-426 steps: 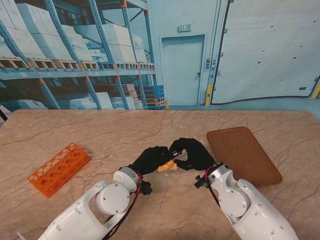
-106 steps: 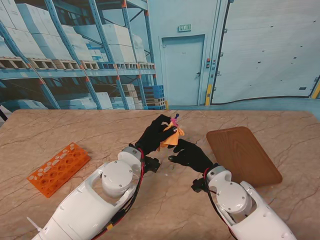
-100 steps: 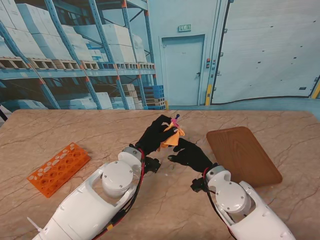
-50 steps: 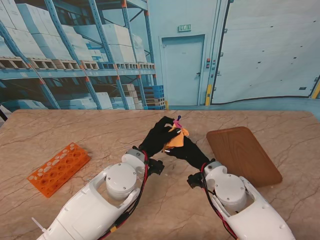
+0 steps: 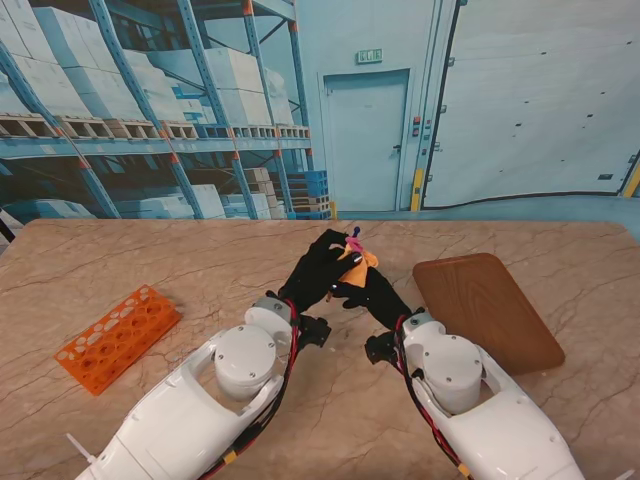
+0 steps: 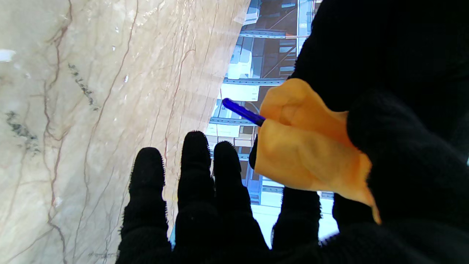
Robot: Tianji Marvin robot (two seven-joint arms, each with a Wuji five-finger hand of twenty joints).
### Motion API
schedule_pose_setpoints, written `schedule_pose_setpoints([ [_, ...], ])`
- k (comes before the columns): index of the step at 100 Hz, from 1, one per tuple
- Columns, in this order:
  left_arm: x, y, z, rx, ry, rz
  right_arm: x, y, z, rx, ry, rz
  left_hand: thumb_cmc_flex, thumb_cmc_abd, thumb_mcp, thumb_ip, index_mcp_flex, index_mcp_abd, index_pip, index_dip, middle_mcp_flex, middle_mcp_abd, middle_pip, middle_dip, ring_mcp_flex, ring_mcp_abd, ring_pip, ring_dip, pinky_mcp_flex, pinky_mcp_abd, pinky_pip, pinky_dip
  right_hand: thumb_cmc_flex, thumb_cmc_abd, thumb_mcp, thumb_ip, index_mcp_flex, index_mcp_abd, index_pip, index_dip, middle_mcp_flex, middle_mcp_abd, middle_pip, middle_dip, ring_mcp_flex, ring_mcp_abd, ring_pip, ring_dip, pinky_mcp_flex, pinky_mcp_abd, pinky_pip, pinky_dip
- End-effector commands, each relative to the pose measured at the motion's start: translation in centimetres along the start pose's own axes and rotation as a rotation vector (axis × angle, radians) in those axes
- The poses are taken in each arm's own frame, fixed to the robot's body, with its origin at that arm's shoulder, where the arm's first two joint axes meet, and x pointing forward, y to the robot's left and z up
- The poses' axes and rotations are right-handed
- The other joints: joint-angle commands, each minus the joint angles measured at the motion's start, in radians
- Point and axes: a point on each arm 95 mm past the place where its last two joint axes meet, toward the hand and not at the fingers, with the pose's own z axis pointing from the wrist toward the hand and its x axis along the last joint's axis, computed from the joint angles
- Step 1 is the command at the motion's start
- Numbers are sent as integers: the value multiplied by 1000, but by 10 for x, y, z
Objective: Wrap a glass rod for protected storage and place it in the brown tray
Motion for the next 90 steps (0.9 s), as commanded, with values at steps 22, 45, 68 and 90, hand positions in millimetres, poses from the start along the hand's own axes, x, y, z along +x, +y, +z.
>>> schedule_pose_setpoints([
  [22,-1,12,0,-5,-9,-18,12,-5,2,24,65,43,70,60,-21,-35,-48,-51,-7,-7,-38,-68,-12,-19,50,2,66,-14,3,-36,-23,-3,36,-67,131,-18,144,-60,5,37,124,-37,-14,-6,52,-39,-16,-11,30,-24,-38,23],
  [45,-1,14,0,2,-15,-33,18,-8,2,-20,64,110,70,59,-28,-36,-47,-50,-3,-14,-36,-64,-8,-21,55,-3,74,-13,4,-41,-3,20,70,19,193,-131,219,-94,97,-85,248,-35,0,9,134,-19,45,27,70,-8,-11,41],
  [68,-2,14,1,27,-11,-38,20,-8,-2,-24,47,151,70,54,-25,-36,-47,-48,4,-20,-35,-54,1,-20,59,-3,82,-11,5,-41,23,37,188,97,125,-130,262,-29,176,-188,452,-45,76,44,305,-6,201,107,121,34,96,54],
  [90,-5,13,0,39,-1,-18,17,-4,-9,-27,45,154,70,47,-34,-39,-47,-43,7,-31,-33,-55,2,-22,58,-1,87,-9,4,-41,32,40,260,179,56,-126,366,30,192,-212,580,-38,125,55,403,5,324,155,143,25,191,43],
])
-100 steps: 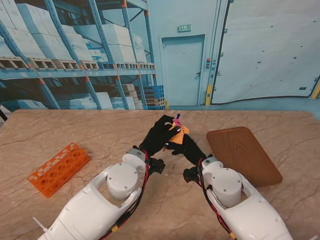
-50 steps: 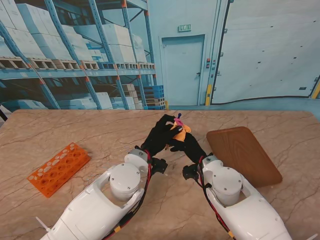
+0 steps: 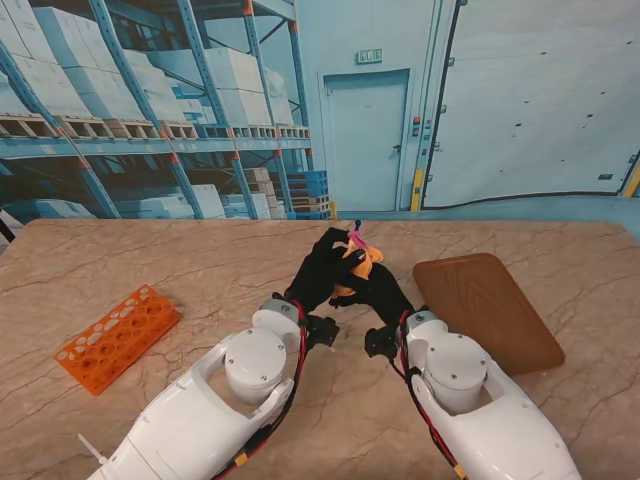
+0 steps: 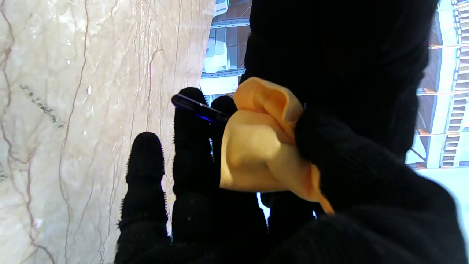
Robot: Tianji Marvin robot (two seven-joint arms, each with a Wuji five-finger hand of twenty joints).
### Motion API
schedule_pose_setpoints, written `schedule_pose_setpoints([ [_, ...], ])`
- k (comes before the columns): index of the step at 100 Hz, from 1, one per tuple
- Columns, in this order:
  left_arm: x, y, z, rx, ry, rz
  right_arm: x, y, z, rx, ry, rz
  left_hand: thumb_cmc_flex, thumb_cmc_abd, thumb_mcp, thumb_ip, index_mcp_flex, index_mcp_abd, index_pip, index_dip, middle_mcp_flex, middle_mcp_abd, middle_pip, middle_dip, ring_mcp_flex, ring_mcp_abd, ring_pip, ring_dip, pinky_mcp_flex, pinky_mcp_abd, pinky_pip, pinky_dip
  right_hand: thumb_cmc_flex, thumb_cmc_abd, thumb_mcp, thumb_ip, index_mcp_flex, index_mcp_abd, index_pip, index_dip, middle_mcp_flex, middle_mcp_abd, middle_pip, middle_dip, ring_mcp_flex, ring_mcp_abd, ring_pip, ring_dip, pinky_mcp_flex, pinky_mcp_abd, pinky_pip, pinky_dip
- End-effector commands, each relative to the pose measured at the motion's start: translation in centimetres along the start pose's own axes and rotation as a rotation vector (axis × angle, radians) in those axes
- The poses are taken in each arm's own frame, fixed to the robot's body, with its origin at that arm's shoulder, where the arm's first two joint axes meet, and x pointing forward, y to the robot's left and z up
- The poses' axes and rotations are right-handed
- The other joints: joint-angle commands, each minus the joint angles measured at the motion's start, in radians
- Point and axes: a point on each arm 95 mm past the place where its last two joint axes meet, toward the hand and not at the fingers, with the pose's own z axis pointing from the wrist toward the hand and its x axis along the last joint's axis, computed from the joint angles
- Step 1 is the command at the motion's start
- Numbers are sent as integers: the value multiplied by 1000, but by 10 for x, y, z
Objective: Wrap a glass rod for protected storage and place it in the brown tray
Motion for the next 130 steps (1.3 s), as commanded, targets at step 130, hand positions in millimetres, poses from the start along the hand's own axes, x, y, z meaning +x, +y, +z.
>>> schedule_pose_setpoints([
  [130,-19,-1,-4,-75,30,104,28,22,-27,-114,192,-65,-772,-335,458,32,3,43,-558,-240,-396,187,-204,-226,-101,108,-84,25,-28,93,-109,22,110,57,-44,-29,116,-29,45,-20,148,-1,59,0,142,-8,139,43,46,-20,169,-47],
])
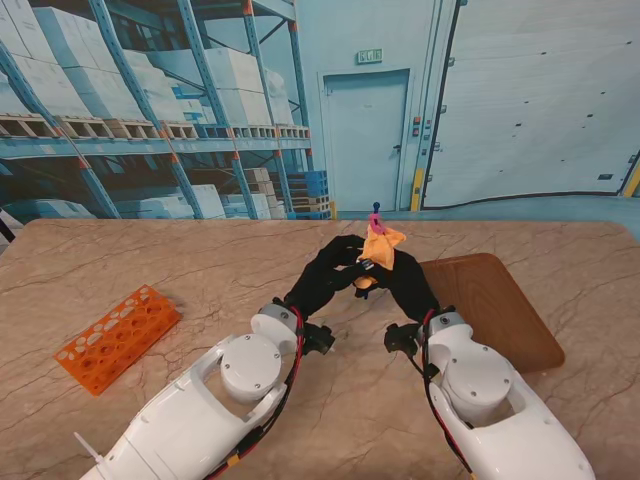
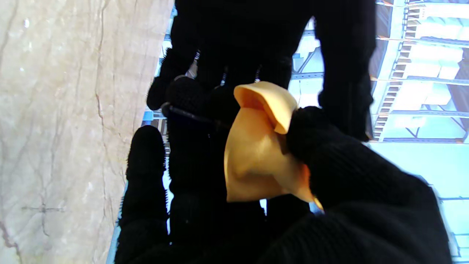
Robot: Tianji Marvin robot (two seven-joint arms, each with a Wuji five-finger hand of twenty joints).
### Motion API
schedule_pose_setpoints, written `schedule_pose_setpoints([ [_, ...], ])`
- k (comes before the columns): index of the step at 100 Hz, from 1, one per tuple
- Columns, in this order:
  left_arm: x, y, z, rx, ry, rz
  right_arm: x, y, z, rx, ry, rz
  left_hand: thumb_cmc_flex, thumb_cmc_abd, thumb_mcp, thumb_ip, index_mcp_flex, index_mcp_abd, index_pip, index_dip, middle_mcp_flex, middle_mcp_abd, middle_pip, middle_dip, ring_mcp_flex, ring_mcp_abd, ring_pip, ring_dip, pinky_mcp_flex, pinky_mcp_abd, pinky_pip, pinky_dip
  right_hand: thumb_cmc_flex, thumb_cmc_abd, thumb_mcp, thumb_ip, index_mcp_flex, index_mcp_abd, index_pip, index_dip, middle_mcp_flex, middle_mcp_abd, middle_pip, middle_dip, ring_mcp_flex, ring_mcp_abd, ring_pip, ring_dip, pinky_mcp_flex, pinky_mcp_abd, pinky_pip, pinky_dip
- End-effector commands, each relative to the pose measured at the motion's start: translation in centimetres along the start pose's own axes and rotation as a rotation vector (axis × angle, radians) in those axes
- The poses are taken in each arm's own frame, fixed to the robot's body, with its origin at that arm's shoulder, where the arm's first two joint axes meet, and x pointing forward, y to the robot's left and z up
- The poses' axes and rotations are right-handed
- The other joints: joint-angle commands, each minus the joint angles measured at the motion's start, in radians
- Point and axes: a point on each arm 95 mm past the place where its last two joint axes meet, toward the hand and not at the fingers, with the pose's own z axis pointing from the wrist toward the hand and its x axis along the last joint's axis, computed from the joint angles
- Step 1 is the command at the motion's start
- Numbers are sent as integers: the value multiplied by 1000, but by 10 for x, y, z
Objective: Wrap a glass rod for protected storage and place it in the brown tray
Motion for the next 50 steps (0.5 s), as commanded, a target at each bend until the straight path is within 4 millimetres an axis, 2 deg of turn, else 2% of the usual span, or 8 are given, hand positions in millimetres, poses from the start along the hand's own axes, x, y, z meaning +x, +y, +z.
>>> schedule_pose_setpoints([
  [1,-6,0,-3,-4,-15,5,8,1,0,-8,33,0,-22,-34,-5,1,-30,-8,-39,-16,-37,5,-22,-13,-22,1,-10,7,-10,1,-17,20,38,37,2,-13,24,-103,34,9,22,1,9,0,34,-32,28,7,-4,-20,37,-14],
  [13,-7,-4,-5,-1,-14,15,14,7,-2,-21,58,-17,-13,-13,-39,5,-31,-8,-51,-22,-70,14,-39,-22,-32,4,-20,9,-9,-11,-47,22,40,38,3,-13,24,-100,34,10,22,2,9,0,32,-32,26,7,-4,-21,37,-17],
  [21,-8,-8,-6,3,-11,25,18,13,-3,-30,77,-38,0,1,-70,10,-31,-8,-52,-22,-81,17,-45,-27,-38,8,-24,11,-5,-35,-77,17,39,37,3,-12,24,-100,34,10,22,2,9,0,33,-33,27,7,-4,-22,37,-19],
  [33,-8,-18,-10,14,4,45,23,22,-5,-45,102,-81,12,25,-109,16,-31,-12,-55,-23,-98,24,-56,-33,-50,12,-32,7,9,-75,-130,-16,40,36,5,-11,24,-95,34,9,21,1,9,0,32,-33,26,7,-4,-22,37,-22],
  [50,-7,-36,-17,23,35,93,29,40,-8,-71,130,-185,21,48,-139,21,-29,-20,-62,-25,-113,35,-70,-41,-62,20,-44,-2,14,-95,-170,-59,43,30,10,-8,28,-81,33,7,23,11,12,1,35,-25,32,9,4,-16,41,-25],
])
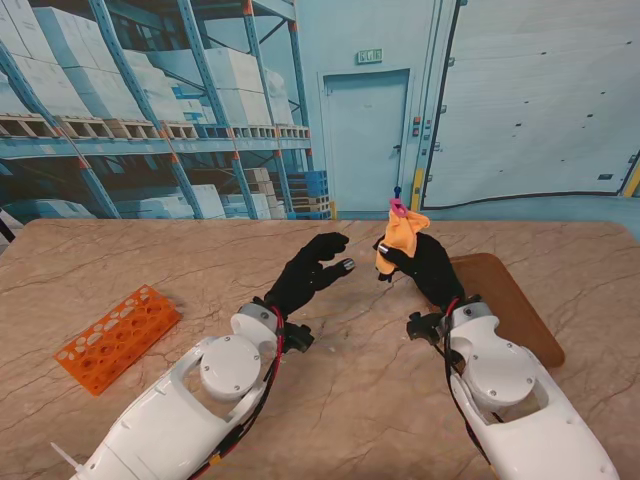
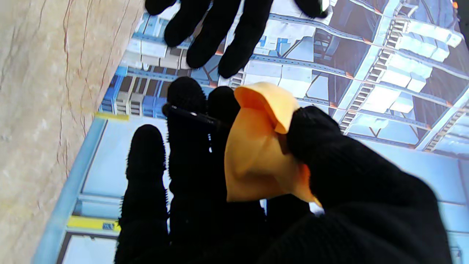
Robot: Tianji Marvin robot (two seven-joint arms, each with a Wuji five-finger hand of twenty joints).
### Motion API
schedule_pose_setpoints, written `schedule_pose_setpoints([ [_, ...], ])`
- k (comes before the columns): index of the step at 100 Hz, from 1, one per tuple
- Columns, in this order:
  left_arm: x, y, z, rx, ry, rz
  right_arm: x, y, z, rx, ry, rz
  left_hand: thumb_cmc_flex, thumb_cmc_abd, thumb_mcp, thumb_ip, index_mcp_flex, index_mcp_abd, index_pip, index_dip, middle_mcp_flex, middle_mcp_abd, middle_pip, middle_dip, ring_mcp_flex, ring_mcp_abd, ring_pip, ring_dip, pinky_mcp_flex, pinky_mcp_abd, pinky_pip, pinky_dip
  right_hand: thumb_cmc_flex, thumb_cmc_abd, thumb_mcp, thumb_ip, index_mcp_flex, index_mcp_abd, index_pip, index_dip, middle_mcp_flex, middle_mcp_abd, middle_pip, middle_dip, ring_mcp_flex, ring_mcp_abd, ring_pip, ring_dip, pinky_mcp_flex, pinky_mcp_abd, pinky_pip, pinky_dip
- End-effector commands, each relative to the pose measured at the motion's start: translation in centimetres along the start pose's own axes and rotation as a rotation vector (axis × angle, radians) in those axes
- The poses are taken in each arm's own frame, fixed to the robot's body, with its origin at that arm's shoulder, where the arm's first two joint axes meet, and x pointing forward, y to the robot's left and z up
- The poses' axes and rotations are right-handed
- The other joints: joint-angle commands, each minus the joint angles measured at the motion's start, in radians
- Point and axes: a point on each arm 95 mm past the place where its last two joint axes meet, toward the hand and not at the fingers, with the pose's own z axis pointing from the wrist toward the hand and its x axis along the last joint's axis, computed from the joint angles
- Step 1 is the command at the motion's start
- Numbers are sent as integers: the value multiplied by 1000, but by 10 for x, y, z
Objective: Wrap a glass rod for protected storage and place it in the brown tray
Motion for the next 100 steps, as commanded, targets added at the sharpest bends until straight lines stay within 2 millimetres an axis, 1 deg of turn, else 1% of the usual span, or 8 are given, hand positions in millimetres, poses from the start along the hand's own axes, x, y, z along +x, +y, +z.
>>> schedule_pose_setpoints([
  [1,0,-9,-5,-1,10,16,4,9,-1,-13,22,-37,10,24,-25,22,-29,-20,-30,-15,-26,1,-29,-10,-24,3,-14,-2,6,-43,-23,-21,45,30,11,-8,29,-77,33,7,24,13,13,1,35,-23,32,9,-2,-14,41,-13],
  [9,1,-20,-10,-35,10,47,5,20,-3,-21,29,-131,36,31,-54,28,-28,-18,-53,-24,-39,11,-51,-21,-33,7,-35,-17,7,-39,-49,-54,46,22,19,-6,37,-59,30,0,29,26,19,2,42,-11,46,15,22,-3,61,-9],
  [26,5,-43,-20,-78,10,146,4,43,-8,-20,40,-360,72,42,-90,30,-5,4,-89,-37,-52,35,-84,-37,-33,28,-53,-30,5,-25,-52,-55,44,9,39,-3,48,-36,25,-11,35,41,26,2,48,6,68,23,48,9,97,-5],
  [40,5,-58,-30,-98,10,182,-5,64,-10,-13,46,-612,94,35,-104,31,27,18,-119,-45,-51,53,-105,-47,-34,37,-66,-39,2,-18,-57,-58,36,4,51,-2,51,-33,26,-12,40,41,32,1,56,4,75,23,69,9,118,-7],
  [53,2,-70,-37,-111,10,253,-19,80,-12,2,4,-792,99,34,-124,26,118,51,-123,-34,-29,79,-128,-60,-21,58,-92,-62,1,0,-52,-56,36,-4,66,-2,57,-18,27,-15,43,50,36,0,55,15,82,24,69,14,134,-11],
  [62,-2,-78,-43,-125,-4,296,-28,86,-12,3,-61,-878,127,75,-217,30,125,58,-127,22,-13,92,-152,-65,-14,65,-107,-80,1,2,-53,-65,37,-14,89,-4,65,7,26,-22,38,61,32,-6,23,29,92,29,51,22,140,-27],
  [74,-5,-87,-50,-128,-17,328,-44,93,-11,30,-133,-1012,133,83,-237,30,137,64,-146,24,0,107,-180,-74,-9,77,-124,-91,2,5,-56,-71,46,-17,98,-9,72,22,25,-25,31,76,36,-4,-19,44,141,52,56,3,187,-36],
  [100,-7,-96,-65,-98,-19,340,-94,105,-18,65,-229,-1290,157,98,-271,31,160,61,-229,-16,37,128,-213,-78,9,96,-138,-100,3,12,-43,-81,46,-18,104,-10,71,34,26,-21,31,85,57,1,-12,54,172,53,72,-3,253,-29],
])
